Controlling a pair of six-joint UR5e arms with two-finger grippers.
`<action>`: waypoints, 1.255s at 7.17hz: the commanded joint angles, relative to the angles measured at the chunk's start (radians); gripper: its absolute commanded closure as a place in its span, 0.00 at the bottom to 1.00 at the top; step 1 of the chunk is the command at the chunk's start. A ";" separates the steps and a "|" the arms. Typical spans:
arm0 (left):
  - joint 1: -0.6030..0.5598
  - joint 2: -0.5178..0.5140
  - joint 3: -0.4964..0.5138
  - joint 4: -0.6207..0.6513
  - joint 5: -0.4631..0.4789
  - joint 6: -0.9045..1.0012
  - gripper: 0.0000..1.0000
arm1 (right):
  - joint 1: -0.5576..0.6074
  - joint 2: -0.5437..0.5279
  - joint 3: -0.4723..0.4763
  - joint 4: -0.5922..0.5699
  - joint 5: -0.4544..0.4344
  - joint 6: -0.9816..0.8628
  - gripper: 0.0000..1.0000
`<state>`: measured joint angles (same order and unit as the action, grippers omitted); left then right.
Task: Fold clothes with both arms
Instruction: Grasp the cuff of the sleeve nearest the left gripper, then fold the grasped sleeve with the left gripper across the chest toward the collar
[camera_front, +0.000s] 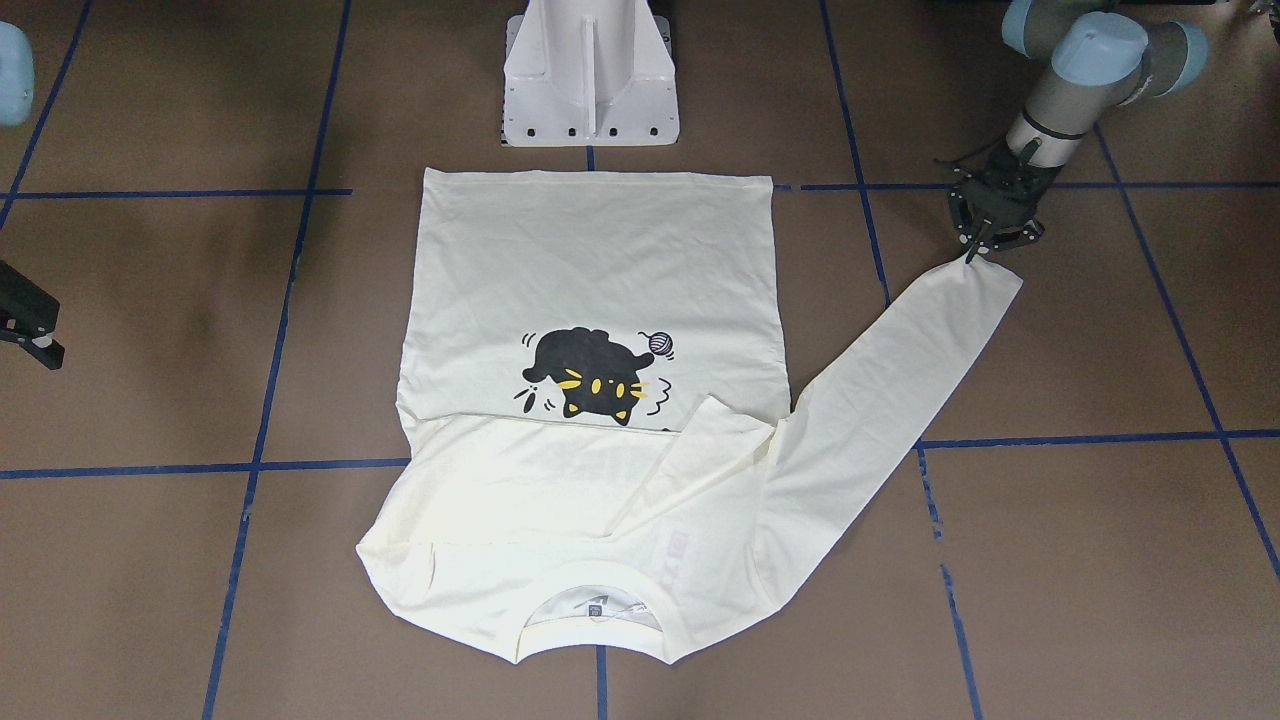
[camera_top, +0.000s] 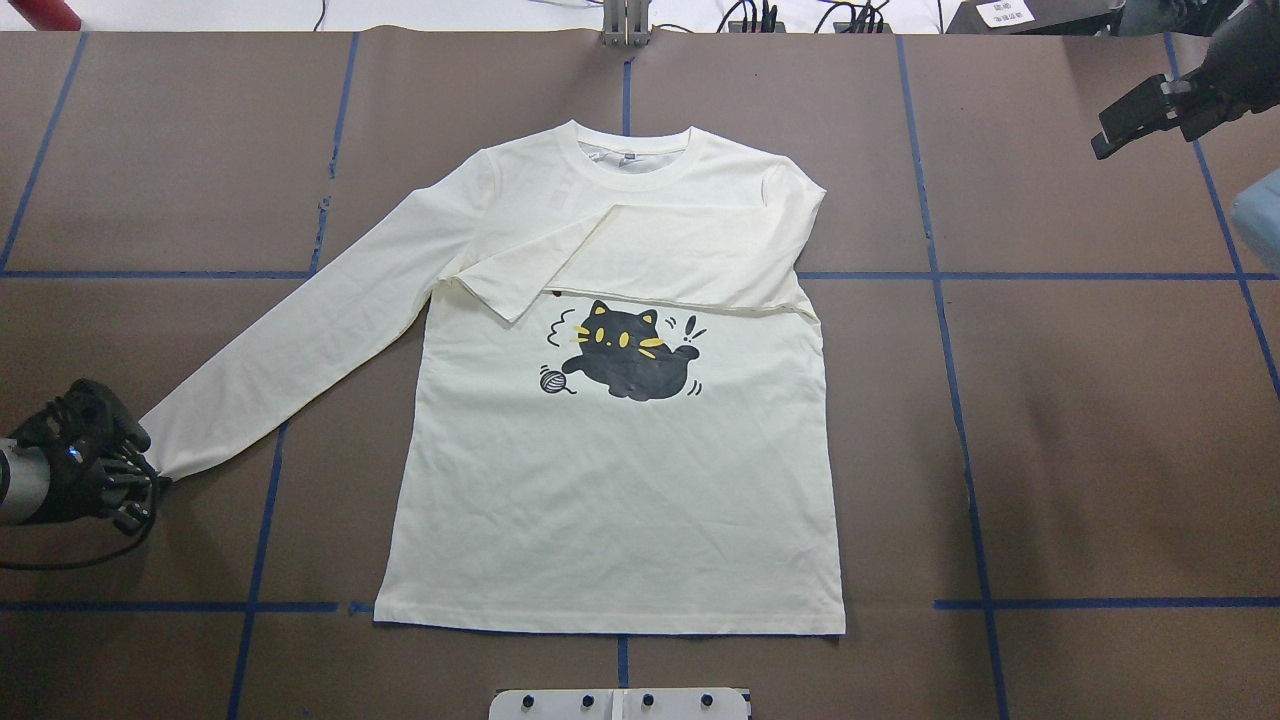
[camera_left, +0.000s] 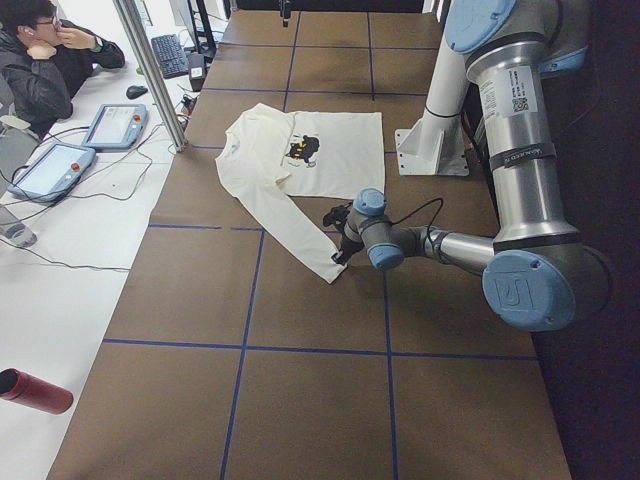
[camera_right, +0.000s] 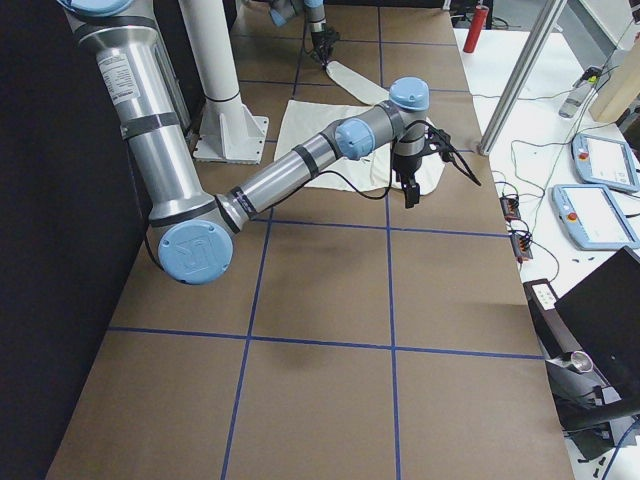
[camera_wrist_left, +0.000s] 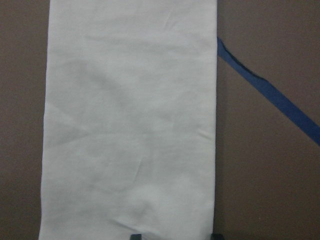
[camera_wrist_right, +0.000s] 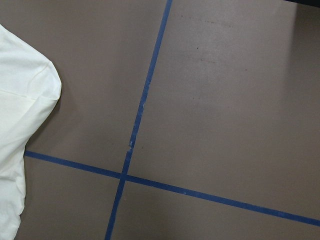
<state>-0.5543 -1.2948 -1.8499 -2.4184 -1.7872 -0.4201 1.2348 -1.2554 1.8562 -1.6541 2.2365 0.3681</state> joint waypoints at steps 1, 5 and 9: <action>-0.030 0.000 -0.052 0.018 -0.007 0.013 1.00 | 0.000 -0.001 -0.002 0.000 0.000 0.000 0.00; -0.352 -0.296 -0.055 0.285 -0.011 0.133 1.00 | 0.018 -0.045 0.006 0.002 -0.002 -0.044 0.00; -0.400 -0.862 -0.008 0.897 -0.008 -0.018 1.00 | 0.025 -0.052 0.011 0.002 -0.009 -0.044 0.00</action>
<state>-0.9542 -1.9796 -1.8849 -1.6948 -1.7954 -0.3520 1.2577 -1.3074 1.8664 -1.6514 2.2308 0.3238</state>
